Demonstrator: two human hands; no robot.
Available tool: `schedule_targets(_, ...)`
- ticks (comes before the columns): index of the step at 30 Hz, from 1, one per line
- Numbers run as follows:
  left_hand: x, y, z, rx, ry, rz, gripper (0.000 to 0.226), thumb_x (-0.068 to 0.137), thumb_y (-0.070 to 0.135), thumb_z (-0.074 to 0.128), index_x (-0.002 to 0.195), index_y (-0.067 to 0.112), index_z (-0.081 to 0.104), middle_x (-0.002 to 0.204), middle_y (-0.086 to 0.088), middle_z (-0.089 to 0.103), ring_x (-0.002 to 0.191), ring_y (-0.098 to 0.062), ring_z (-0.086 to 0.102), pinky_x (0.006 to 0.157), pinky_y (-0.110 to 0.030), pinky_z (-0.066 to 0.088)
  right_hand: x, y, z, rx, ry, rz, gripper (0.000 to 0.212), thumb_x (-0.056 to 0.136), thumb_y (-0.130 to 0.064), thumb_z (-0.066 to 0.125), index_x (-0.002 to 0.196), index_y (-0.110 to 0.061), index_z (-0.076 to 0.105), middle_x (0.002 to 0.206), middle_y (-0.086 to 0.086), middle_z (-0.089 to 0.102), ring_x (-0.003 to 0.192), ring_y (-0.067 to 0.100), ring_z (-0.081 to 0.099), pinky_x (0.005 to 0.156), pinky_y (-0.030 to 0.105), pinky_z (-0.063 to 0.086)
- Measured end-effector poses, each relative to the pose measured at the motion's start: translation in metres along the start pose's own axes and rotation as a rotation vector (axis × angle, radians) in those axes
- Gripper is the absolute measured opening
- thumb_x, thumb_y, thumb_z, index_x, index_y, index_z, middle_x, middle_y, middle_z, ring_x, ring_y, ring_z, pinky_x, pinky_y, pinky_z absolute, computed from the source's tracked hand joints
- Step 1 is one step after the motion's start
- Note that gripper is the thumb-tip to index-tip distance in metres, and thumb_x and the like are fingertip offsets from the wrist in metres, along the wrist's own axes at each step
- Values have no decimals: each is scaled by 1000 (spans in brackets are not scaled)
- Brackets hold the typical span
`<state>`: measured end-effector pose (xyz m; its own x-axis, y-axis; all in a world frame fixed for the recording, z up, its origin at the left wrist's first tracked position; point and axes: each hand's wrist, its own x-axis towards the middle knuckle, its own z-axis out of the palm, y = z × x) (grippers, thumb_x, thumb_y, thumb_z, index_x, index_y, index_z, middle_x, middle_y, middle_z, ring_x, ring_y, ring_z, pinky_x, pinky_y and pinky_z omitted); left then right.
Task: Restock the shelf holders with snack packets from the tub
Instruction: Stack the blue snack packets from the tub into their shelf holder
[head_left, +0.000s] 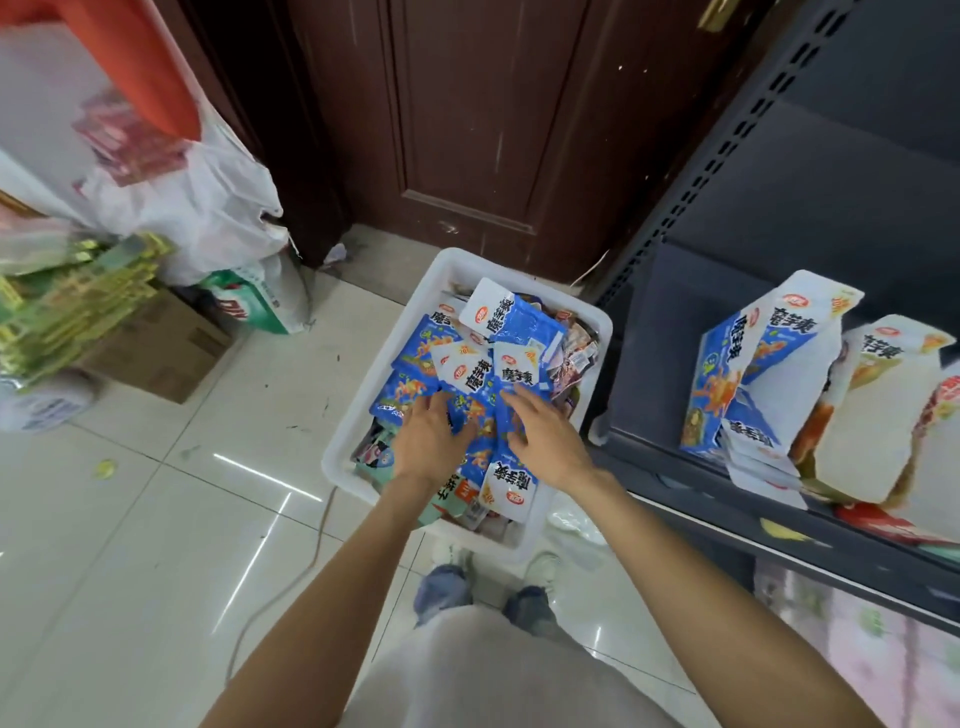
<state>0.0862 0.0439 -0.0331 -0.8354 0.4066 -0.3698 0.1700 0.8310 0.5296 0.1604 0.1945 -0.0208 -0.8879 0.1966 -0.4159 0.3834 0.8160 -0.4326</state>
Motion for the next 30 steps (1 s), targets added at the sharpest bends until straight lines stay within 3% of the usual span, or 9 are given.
schedule_targets(3,11,6,1,-81,36,-71,55,90,49,54,132,15,45,128,-9,51,117,-28,51,89,-43,48,-9,-12,12,85,132,3,41,97,-13,48,138,-14,48,141,4,44,131,23,38,108,30,31)
schedule_targets(8,25,24,0,-94,98,-186,48,88,41,58,123,10,50,120,-11,56,111,-30,54,83,-42,49,-5,-21,18,57,219,252,23,91,-25,61,112,-18,58,136,10,36,125,32,33,105,35,32)
schedule_targets(12,37,41,-2,-200,123,-323,36,88,37,59,110,9,55,105,-9,65,95,-29,60,66,-33,40,0,-26,18,118,189,316,35,88,-24,66,118,-16,51,132,8,42,120,29,38,97,33,36)
schedule_targets(16,44,48,-3,-341,146,-439,35,88,37,62,114,14,54,105,-5,67,100,-27,62,70,-32,40,1,-25,16,216,218,347,57,83,-21,72,131,-16,41,134,10,42,123,27,40,96,34,39)
schedule_targets(19,46,45,-1,-434,173,-402,15,90,32,61,94,17,60,94,-3,69,89,-26,64,68,-29,43,-2,-23,15,270,240,342,66,82,-17,73,137,-16,37,133,10,42,121,24,45,95,31,40)
schedule_targets(21,42,38,-3,-502,218,-345,16,93,29,57,85,16,54,83,-1,63,78,-25,60,63,-29,42,-4,-21,14,330,280,345,71,82,-11,72,141,-18,34,132,8,45,105,19,54,87,28,43)
schedule_targets(23,36,23,-9,-634,301,-329,19,95,27,54,85,13,47,77,0,56,72,-23,53,61,-29,37,-7,-18,11,478,324,388,70,87,-5,64,145,-23,29,127,8,55,88,16,59,79,29,50)
schedule_targets(27,20,-8,-33,-913,419,-356,23,99,29,45,84,13,39,76,-7,48,67,-19,43,65,-32,37,-19,-13,-6,1056,342,411,70,89,5,59,147,-18,29,113,-3,68,103,16,64,93,42,50)
schedule_targets(30,12,-14,-56,-1039,443,-340,19,100,30,43,89,14,42,79,-8,54,69,-20,52,66,-34,43,-38,-14,-23,1324,341,374,60,86,4,62,138,-18,41,98,-10,71,87,9,69,76,34,57)
